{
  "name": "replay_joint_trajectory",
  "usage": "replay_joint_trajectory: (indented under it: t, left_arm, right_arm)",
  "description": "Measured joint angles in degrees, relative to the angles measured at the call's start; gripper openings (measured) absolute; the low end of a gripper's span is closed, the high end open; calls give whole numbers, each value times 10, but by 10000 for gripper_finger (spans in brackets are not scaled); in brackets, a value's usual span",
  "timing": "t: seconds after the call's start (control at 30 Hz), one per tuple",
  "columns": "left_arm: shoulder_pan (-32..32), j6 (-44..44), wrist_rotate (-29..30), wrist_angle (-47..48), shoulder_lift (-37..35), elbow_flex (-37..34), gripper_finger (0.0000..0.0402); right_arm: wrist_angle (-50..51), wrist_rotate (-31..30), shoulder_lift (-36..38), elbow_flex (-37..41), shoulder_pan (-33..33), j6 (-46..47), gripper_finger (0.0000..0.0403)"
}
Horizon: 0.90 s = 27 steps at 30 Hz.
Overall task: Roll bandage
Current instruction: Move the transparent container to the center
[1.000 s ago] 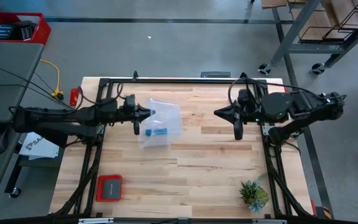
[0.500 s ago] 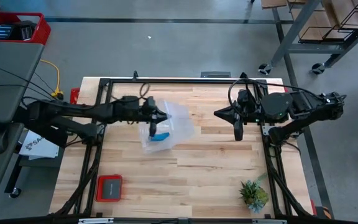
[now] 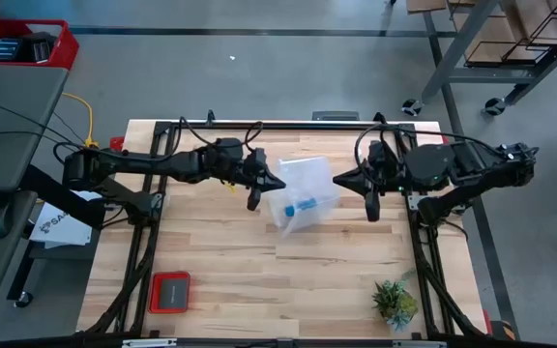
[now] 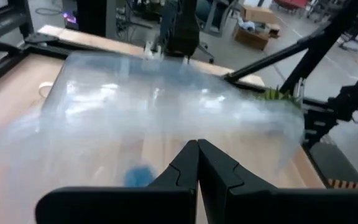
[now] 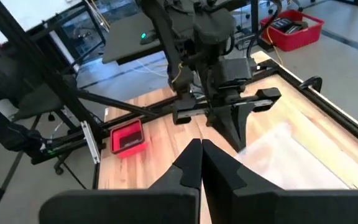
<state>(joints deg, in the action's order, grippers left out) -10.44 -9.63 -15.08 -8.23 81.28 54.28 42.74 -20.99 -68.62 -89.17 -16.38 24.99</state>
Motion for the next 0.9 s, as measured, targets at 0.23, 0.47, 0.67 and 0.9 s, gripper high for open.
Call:
replay_joint_trajectory:
  t: [0.23,0.47,0.67,0.9]
  left_arm:
    - [-1,-7,-6,9,-9,0,0]
    - [0,-5,-41,45,-74,0,0]
    - [1,7,22,195,-138,-22,0]
    - [32,-124,53,99,-156,-176,0]
  right_arm:
    - [201,-16,-21,0,32,185,0]
    - [275,44,-97,0,116,188,0]
    - [399,51,-136,1,197,181,0]
    - [383,119,-134,0,256,121,0]
